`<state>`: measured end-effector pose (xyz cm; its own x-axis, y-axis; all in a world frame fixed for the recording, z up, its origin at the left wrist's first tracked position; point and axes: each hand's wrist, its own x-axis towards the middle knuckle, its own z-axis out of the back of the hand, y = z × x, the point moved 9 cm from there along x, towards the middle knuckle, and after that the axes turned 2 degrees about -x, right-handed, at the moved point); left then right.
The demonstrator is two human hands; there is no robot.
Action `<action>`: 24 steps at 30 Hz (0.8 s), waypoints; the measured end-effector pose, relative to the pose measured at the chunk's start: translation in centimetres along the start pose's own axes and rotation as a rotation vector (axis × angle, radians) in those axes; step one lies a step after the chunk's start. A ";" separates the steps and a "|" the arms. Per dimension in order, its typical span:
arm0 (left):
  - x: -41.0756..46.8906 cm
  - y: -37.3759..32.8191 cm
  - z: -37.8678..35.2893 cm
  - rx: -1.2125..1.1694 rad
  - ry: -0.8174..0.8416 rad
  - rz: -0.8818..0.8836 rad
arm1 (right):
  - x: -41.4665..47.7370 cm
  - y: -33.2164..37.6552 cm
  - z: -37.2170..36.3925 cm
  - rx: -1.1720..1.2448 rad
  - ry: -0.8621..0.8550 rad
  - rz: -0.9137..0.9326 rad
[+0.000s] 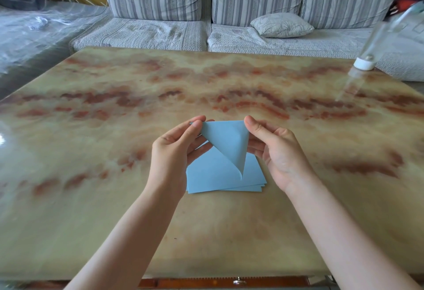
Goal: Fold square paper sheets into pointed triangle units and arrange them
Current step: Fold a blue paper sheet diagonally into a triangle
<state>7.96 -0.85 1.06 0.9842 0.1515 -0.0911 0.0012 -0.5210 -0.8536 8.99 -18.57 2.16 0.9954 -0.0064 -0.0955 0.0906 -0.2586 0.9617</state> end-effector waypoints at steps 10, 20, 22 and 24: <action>-0.6 0.2 -0.2 0.004 -0.025 -0.004 | -0.2 0.2 0.2 -0.088 -0.030 0.035; -0.8 0.3 -0.5 0.038 0.007 0.027 | -0.1 0.3 0.5 -0.168 -0.046 0.044; -0.7 0.0 -0.4 0.106 0.012 0.041 | -0.1 0.5 0.5 -0.185 -0.035 0.048; -0.4 -1.1 -0.3 0.297 0.011 -0.035 | -0.1 0.7 0.4 -0.218 -0.021 0.059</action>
<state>7.59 -0.59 2.22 0.9864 0.1548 -0.0546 -0.0149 -0.2464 -0.9691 8.95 -19.15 2.74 0.9985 -0.0362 -0.0403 0.0388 -0.0422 0.9984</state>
